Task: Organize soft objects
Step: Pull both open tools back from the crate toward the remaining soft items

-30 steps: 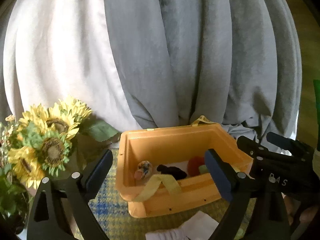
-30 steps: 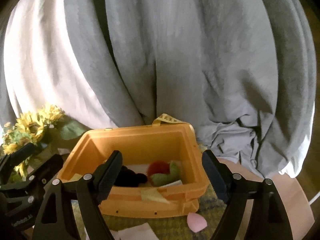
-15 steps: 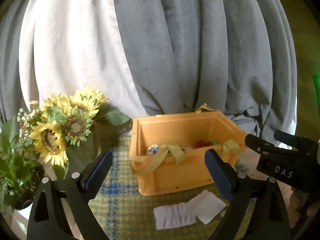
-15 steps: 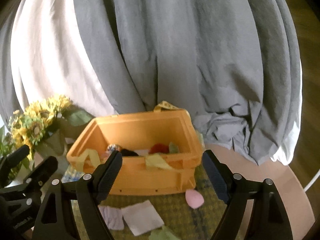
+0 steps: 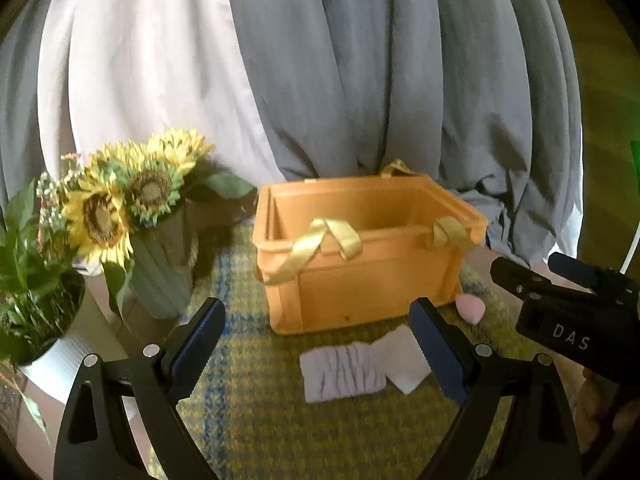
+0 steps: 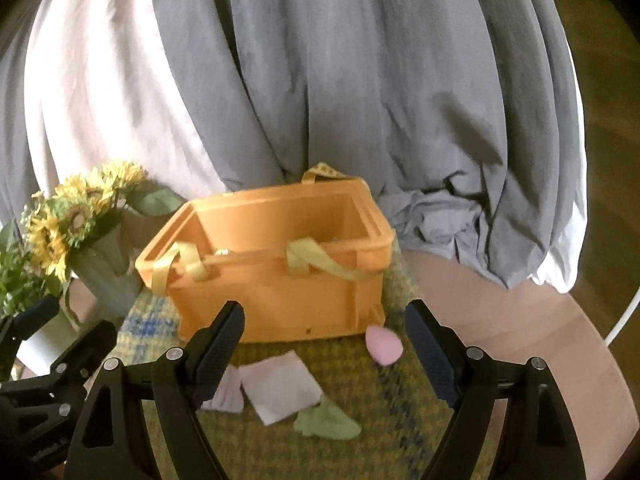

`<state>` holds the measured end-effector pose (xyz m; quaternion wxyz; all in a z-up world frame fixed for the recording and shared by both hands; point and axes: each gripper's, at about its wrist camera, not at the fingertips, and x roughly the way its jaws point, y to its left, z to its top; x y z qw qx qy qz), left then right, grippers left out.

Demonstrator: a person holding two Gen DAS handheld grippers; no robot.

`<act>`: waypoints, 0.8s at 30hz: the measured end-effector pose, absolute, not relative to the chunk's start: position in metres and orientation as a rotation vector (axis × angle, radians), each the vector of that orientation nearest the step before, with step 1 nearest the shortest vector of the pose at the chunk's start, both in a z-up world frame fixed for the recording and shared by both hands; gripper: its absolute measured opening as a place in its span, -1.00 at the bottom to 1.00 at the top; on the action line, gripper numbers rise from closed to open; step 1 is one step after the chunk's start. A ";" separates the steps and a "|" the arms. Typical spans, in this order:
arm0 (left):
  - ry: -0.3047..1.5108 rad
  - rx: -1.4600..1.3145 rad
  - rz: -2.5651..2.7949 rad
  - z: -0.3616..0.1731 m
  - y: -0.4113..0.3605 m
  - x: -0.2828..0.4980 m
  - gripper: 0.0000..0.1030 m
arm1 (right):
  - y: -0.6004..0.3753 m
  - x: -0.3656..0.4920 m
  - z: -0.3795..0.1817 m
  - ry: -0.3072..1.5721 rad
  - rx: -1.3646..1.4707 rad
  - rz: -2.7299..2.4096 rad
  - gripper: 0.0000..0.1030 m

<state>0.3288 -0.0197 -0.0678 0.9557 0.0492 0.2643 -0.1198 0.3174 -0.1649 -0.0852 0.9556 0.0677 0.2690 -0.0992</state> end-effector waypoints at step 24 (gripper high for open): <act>0.746 0.122 -0.282 -0.141 -0.024 0.357 0.76 | -0.168 0.336 -0.166 0.825 0.201 -0.207 0.61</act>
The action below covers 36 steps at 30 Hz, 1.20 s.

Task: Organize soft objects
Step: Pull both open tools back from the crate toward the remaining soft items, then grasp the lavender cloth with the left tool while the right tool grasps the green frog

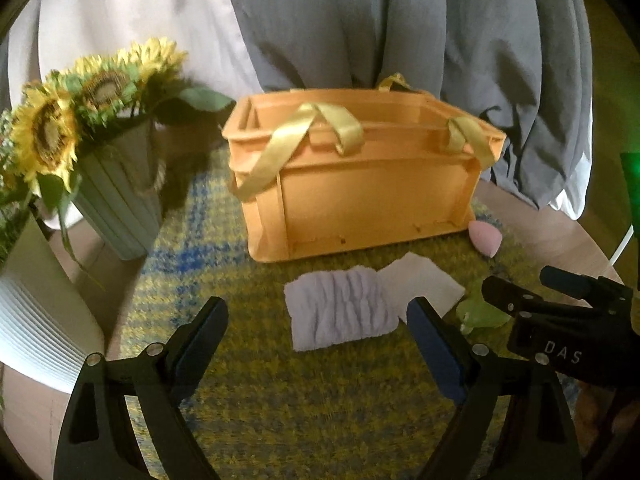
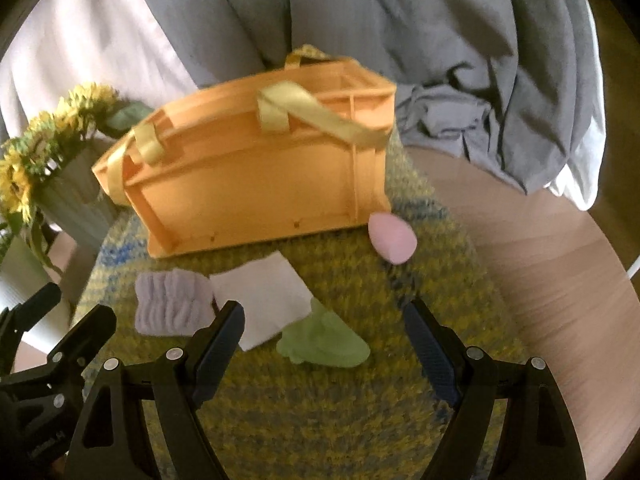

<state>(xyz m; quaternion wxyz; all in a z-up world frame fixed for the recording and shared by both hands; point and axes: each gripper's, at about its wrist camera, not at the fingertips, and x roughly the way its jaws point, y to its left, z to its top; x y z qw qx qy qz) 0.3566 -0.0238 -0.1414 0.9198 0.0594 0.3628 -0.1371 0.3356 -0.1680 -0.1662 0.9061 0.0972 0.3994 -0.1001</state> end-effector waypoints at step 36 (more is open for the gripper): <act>0.893 0.051 -0.328 -0.189 -0.033 0.393 -0.55 | -0.172 0.361 -0.213 0.975 0.193 -0.158 0.28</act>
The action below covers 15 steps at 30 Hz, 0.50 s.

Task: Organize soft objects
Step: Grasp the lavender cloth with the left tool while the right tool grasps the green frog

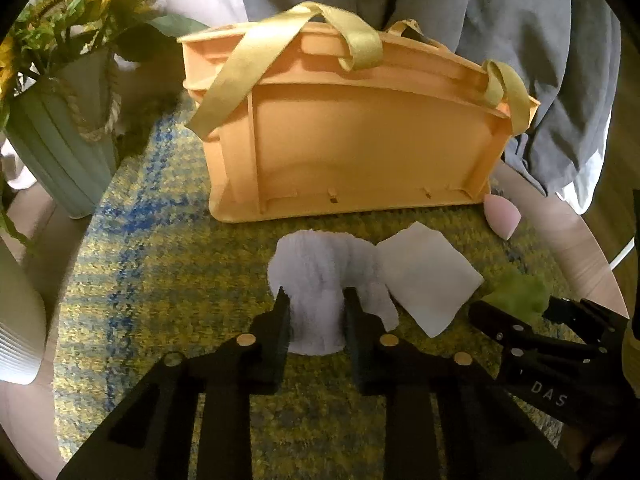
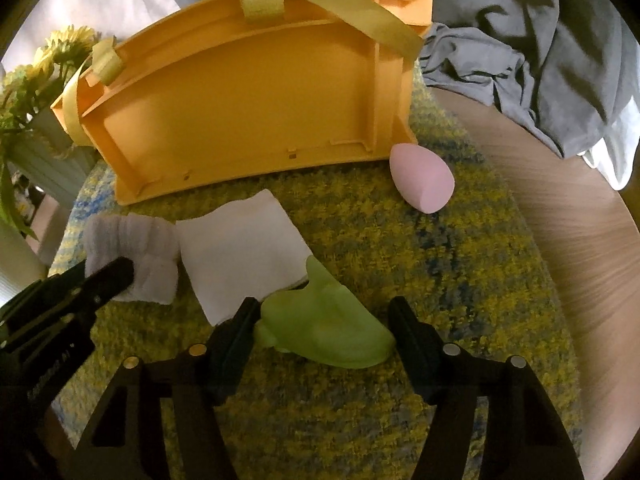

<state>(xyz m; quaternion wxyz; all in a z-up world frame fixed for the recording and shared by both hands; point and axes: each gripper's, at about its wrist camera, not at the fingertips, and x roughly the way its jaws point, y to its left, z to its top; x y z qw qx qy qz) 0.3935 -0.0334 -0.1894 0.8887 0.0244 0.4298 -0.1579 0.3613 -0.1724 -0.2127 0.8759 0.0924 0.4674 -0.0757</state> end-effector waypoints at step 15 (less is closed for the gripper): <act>0.803 0.045 -0.338 -0.153 -0.028 0.370 -0.57 | -0.170 0.346 -0.181 0.880 0.186 -0.144 0.27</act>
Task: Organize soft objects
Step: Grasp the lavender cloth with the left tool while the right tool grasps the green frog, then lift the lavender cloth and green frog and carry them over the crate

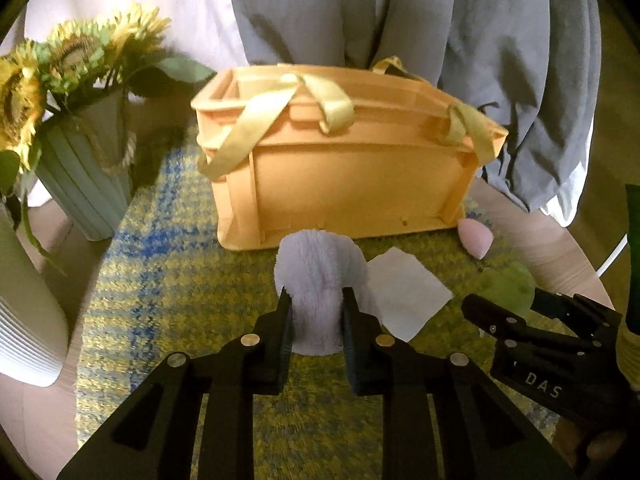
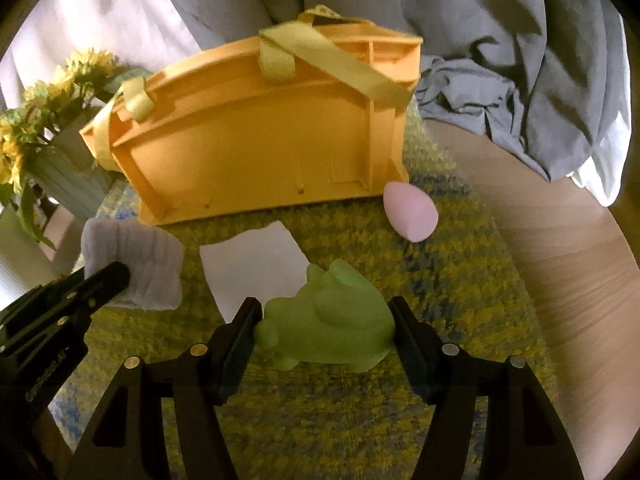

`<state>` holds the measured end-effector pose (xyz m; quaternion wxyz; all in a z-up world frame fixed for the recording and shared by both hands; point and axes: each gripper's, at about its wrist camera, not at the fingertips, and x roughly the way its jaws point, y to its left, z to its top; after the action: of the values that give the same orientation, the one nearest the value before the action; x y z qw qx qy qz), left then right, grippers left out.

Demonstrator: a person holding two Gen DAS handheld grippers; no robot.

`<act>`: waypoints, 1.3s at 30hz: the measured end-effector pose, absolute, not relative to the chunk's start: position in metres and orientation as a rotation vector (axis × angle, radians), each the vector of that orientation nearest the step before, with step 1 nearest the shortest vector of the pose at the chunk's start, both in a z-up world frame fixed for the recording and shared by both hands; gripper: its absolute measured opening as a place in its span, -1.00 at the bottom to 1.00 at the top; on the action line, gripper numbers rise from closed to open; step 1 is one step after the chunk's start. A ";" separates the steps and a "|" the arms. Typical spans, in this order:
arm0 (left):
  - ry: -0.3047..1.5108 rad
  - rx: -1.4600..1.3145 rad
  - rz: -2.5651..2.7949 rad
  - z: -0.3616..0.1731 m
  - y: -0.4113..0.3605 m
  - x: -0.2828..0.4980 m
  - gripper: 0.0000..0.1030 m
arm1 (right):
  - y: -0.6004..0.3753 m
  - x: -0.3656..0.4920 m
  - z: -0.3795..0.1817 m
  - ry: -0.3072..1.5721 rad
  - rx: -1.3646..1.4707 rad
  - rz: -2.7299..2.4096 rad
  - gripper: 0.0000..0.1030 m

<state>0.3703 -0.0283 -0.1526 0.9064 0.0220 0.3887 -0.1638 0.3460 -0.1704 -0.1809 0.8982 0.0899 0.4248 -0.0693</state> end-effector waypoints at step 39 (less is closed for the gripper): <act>0.386 -0.007 -0.333 -0.024 -0.028 0.354 -0.57 | -0.173 0.345 -0.048 0.461 0.173 -0.104 0.27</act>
<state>0.3542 -0.0280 -0.0241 0.9677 -0.0034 0.1911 -0.1645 0.3451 -0.1729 -0.0485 0.9685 0.0854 0.2283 -0.0515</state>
